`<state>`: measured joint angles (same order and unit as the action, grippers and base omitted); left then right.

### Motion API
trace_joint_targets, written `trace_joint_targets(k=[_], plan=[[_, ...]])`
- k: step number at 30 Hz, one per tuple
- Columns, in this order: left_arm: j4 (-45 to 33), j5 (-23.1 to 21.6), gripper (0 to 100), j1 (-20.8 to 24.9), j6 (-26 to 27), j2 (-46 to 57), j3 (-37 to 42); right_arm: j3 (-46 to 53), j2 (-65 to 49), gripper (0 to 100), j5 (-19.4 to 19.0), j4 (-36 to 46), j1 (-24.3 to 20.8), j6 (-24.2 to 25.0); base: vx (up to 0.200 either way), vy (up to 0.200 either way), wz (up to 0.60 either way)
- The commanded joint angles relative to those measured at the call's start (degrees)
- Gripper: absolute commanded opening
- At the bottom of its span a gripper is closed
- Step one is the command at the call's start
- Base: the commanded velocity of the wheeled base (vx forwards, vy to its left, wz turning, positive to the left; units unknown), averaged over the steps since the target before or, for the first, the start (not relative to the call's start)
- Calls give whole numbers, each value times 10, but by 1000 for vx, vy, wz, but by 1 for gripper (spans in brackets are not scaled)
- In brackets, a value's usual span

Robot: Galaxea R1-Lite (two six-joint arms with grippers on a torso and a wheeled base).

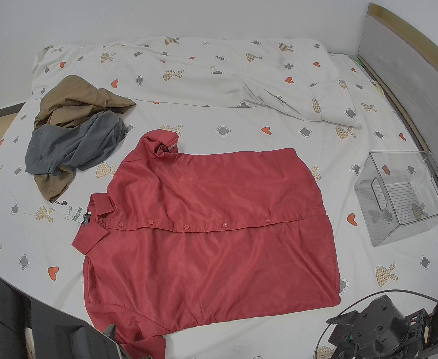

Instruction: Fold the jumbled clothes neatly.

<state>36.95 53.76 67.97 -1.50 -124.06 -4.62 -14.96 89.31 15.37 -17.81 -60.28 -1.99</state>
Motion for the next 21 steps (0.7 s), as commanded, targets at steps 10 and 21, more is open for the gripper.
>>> trace_joint_targets(k=[10,21], plan=[[1,6,100,-43,7,51,-24,-1,3,100,-1,0,0,0,0,0,0],[0,6,100,-87,62,99,-70,-1,3,100,-2,0,0,0,0,0,0]])
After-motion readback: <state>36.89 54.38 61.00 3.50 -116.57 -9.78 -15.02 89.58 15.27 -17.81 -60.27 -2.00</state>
